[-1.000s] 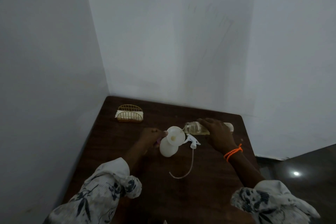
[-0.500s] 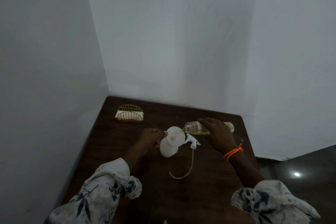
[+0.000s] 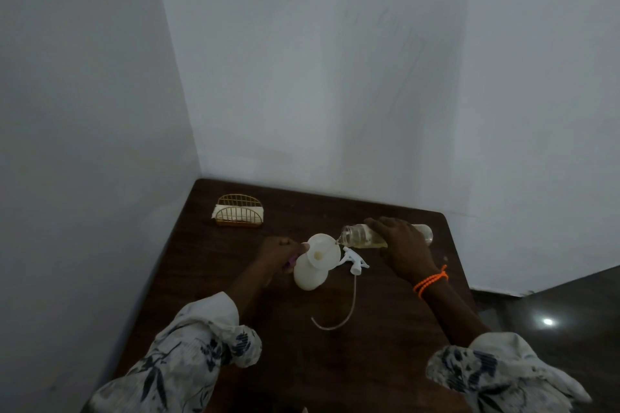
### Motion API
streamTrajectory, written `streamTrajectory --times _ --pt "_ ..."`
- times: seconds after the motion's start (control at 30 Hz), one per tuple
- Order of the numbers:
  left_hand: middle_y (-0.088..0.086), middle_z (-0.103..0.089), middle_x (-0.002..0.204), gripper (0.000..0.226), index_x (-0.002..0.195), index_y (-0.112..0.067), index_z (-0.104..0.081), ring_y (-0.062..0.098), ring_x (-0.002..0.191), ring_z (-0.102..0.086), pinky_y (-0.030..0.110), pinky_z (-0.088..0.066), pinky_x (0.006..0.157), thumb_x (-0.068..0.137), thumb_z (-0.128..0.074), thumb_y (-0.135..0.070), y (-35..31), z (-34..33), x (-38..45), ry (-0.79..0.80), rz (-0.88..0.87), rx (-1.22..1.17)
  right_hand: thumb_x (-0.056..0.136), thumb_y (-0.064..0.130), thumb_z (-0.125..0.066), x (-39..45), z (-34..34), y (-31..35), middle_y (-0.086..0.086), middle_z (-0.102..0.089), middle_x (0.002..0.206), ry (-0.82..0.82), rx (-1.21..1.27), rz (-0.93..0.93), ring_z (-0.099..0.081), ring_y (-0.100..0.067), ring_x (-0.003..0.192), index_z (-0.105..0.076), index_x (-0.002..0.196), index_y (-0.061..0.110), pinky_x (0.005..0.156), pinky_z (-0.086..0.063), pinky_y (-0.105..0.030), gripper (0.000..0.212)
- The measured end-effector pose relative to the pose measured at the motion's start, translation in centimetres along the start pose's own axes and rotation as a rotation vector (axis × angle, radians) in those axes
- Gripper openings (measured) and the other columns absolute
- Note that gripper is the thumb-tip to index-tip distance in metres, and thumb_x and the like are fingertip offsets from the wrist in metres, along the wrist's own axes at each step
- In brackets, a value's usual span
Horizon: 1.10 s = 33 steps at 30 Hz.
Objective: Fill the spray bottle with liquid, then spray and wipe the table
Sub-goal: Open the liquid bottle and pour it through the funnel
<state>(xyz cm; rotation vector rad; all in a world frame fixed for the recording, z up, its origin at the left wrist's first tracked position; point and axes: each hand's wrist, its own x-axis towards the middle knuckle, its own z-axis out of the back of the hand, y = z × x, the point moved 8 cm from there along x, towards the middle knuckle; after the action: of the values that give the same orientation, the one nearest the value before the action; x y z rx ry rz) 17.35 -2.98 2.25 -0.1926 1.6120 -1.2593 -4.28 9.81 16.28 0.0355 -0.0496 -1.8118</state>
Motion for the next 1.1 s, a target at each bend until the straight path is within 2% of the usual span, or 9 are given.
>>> streamTrajectory --times 0.07,0.2,0.43,0.57,0.9,1.1 --pt "0.009 -0.071 0.085 0.023 0.099 -0.008 -0.075 0.018 0.07 -0.063 0.026 -0.055 0.06 0.089 -0.081 -0.028 0.07 0.0 0.04 0.003 0.004 -0.017 0.08 0.01 -0.073 0.03 0.03 0.02 0.001 -0.064 0.131 0.001 -0.004 0.004 -0.06 -0.022 0.122 -0.055 0.144 0.025 0.101 -0.046 -0.036 0.068" --pt "0.01 -0.071 0.086 0.021 0.097 -0.01 -0.075 0.016 0.064 -0.061 0.024 -0.051 0.053 0.09 -0.08 -0.028 -0.04 0.1 0.02 0.002 -0.006 0.026 0.079 0.008 -0.073 0.26 0.0 0.01 0.0 -0.064 0.131 0.004 -0.001 0.004 -0.06 -0.023 0.122 -0.055 0.144 0.024 0.103 -0.046 -0.036 0.069" --pt "0.011 -0.071 0.089 0.024 0.102 -0.006 -0.074 0.019 0.07 -0.063 0.026 -0.052 0.057 0.09 -0.08 -0.027 -0.05 0.09 -0.04 0.005 -0.003 0.009 0.08 0.011 -0.074 0.45 -0.18 -0.1 0.002 -0.063 0.132 0.008 -0.01 0.0 -0.058 -0.022 0.124 -0.054 0.145 0.025 0.106 -0.045 -0.036 0.069" --pt "0.011 -0.071 0.087 0.026 0.101 -0.007 -0.075 0.017 0.064 -0.061 0.024 -0.05 0.052 0.089 -0.081 -0.029 0.12 0.17 -0.02 0.005 0.001 0.008 0.082 0.011 -0.073 0.44 -0.27 -0.11 0.002 -0.062 0.134 0.01 -0.021 0.0 -0.057 -0.02 0.125 -0.053 0.146 0.026 0.107 -0.044 -0.036 0.068" --pt "0.014 -0.066 0.088 0.028 0.108 -0.001 -0.072 0.017 0.063 -0.057 0.026 -0.046 0.053 0.093 -0.077 -0.024 -0.39 -0.02 -0.73 0.017 0.006 -0.006 0.084 0.014 -0.073 0.31 -0.26 -0.21 0.002 -0.059 0.14 0.01 -0.036 -0.008 -0.054 -0.021 0.13 -0.05 0.148 0.028 0.111 -0.041 -0.037 0.069" --pt "0.016 -0.066 0.09 0.03 0.109 0.001 -0.072 0.017 0.064 -0.057 0.025 -0.046 0.053 0.092 -0.077 -0.023 -0.43 -0.04 -0.95 0.014 -0.002 -0.014 0.084 0.014 -0.073 0.25 -0.07 -0.07 0.003 -0.059 0.139 0.002 -0.038 -0.014 -0.054 -0.02 0.128 -0.05 0.147 0.028 0.109 -0.042 -0.036 0.068"
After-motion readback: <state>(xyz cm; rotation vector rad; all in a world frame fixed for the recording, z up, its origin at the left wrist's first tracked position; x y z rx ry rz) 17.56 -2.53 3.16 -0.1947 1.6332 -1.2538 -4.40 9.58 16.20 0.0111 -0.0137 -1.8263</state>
